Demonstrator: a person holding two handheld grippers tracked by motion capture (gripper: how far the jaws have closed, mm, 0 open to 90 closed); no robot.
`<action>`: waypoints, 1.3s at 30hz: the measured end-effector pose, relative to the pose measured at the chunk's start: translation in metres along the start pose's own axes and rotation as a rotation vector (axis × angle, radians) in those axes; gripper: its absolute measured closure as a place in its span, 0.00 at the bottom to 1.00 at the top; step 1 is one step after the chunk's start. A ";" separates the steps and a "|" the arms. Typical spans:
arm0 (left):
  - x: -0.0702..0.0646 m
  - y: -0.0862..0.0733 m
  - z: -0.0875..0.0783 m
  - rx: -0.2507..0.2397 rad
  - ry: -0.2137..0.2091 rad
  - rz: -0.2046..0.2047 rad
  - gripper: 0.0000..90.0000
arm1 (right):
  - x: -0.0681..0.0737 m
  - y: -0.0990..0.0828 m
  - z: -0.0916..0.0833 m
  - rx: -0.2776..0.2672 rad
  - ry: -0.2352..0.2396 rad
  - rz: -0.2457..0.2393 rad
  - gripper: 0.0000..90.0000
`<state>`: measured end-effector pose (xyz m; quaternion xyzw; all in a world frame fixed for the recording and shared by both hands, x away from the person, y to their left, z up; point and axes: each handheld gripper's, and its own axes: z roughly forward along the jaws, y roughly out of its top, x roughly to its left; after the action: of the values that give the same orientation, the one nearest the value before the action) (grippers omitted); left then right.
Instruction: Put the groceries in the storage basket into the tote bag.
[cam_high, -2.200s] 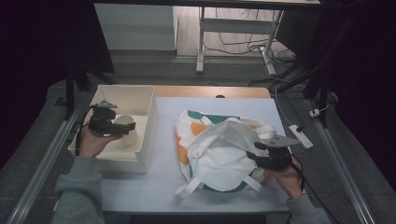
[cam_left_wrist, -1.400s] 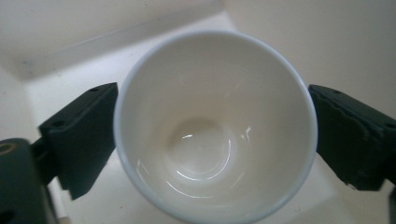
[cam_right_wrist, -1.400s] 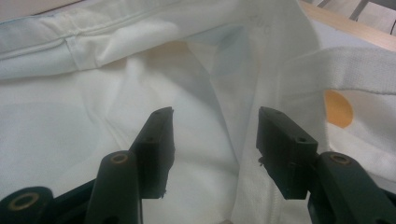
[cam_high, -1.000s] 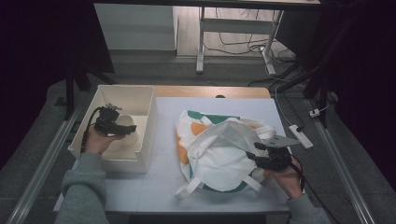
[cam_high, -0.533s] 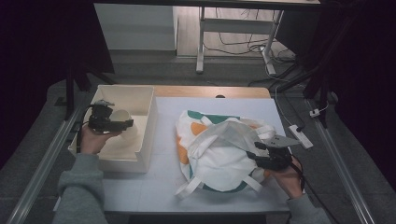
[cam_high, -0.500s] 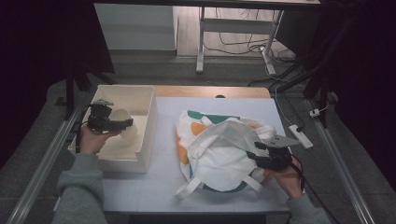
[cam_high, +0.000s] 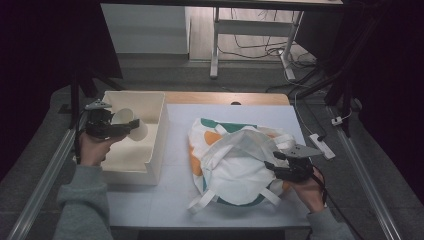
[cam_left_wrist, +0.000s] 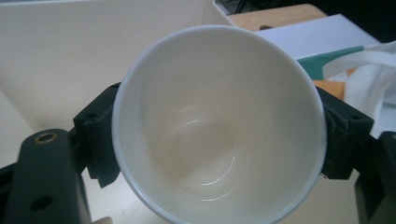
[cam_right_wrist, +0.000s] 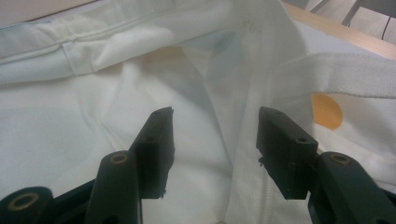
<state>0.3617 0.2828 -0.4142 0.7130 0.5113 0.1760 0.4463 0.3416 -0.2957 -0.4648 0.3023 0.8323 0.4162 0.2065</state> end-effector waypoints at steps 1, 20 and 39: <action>0.000 0.000 -0.001 -0.012 -0.011 -0.006 0.22 | 0.000 0.000 0.000 0.000 0.000 -0.002 0.51; -0.030 0.014 -0.026 -0.174 -0.129 0.006 0.22 | 0.000 -0.001 0.002 0.008 0.002 -0.004 0.51; -0.078 0.023 -0.025 -0.205 -0.271 0.090 0.22 | 0.001 0.000 0.002 0.006 0.004 -0.005 0.51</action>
<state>0.3250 0.2234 -0.3654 0.7034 0.3932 0.1492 0.5731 0.3418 -0.2936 -0.4664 0.2999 0.8347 0.4138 0.2052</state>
